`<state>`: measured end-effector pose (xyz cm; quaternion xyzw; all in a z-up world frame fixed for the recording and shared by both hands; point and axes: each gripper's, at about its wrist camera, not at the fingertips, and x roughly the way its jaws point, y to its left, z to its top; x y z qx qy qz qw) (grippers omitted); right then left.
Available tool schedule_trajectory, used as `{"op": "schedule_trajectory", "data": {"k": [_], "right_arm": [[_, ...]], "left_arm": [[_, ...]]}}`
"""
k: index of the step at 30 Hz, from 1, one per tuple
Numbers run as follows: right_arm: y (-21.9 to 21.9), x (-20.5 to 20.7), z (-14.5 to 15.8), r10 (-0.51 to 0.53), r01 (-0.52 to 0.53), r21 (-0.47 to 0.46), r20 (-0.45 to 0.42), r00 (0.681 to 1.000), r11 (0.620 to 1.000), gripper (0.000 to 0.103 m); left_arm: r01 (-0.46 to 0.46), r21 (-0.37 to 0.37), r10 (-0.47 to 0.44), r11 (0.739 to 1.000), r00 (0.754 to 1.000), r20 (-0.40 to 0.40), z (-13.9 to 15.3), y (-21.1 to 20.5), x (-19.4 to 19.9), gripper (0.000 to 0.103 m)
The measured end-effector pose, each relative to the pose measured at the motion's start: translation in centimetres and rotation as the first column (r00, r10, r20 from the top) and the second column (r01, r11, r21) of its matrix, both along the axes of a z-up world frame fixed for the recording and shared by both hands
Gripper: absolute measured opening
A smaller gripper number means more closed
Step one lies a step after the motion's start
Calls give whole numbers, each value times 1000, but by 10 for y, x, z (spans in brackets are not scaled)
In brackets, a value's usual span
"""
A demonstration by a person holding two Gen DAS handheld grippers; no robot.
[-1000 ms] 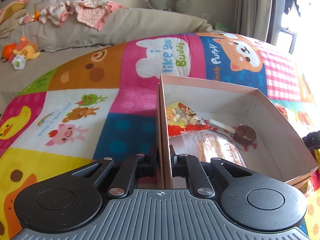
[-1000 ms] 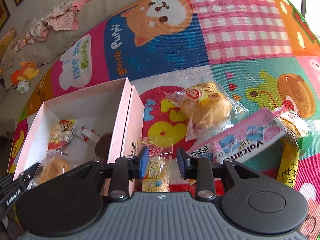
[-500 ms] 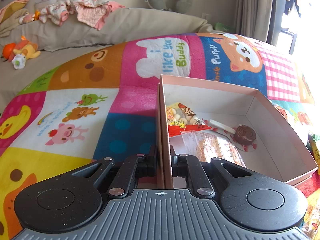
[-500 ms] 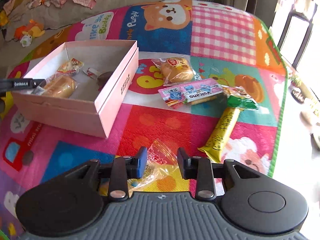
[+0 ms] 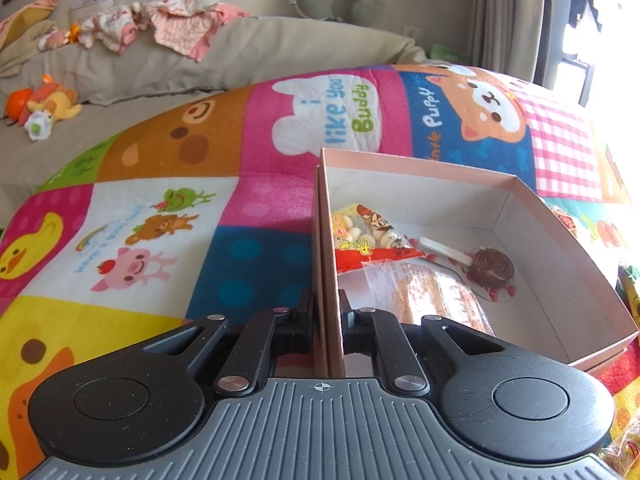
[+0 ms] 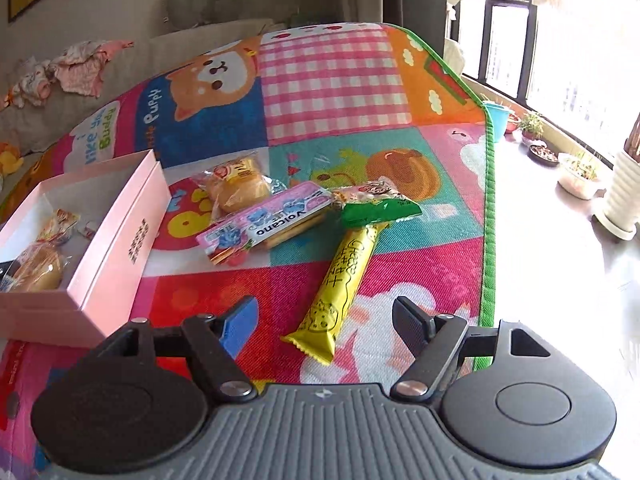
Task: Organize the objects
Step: 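Move the right tool across the snacks to the white rice-cracker stick packet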
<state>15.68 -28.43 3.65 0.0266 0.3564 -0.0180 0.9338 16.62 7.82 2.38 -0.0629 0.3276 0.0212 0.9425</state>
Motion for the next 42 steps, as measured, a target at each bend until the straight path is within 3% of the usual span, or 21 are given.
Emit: {"op": "schedule_trajectory", "data": {"k": [2,7,9,11,14,17,21,24,26,27,29,38,42], "right_arm": [[-5,29,-6,-37,37,8,-24,999,999,58],[-17,75,-17,-125,127,25,-68,990,992,55],[-23,84,-11,-135,136,24,-37,990,990,57],[-31,95,-3,-147,148,26,-9,989,989,73],[-49,117,3,-160,160,110,-16,987,981,84],[-62,139,-3,-170,180,179,-73,983,967,85],[-55,154,-18,-126,144,155,-117,985,977,84],[-46,143,-20,-89,99,105,-97,991,989,75],[-43,129,-17,-77,86,90,-94,993,992,56],[-44,121,-14,-70,79,103,-93,993,992,52],[-50,102,-8,-41,56,149,-101,994,987,34],[-32,-5,5,122,-98,151,-156,980,984,39],[-13,-56,19,171,-161,94,-110,979,982,59]], "left_arm": [[0,-3,0,1000,1000,0,0,0,0,12],[-1,0,1,1000,1000,0,0,0,0,12],[-1,2,1,1000,1000,-3,0,0,0,12],[-1,8,1,1000,1000,-3,-1,0,0,12],[-2,11,2,1000,1000,-3,-1,-1,0,12],[-2,11,2,1000,1000,-6,-2,-2,0,12],[-2,13,2,1000,1000,-7,-2,-3,1,12],[-2,12,2,1000,1000,-7,-2,-3,1,12],[-2,12,2,1000,1000,-7,-3,-3,1,12],[-2,13,2,1000,1000,-7,-3,-3,1,12],[-2,15,2,1000,1000,-6,-3,-3,1,12],[-4,5,4,1000,1000,-6,-3,-2,1,12],[-4,3,4,1000,1000,-5,-3,-2,1,12]]}}
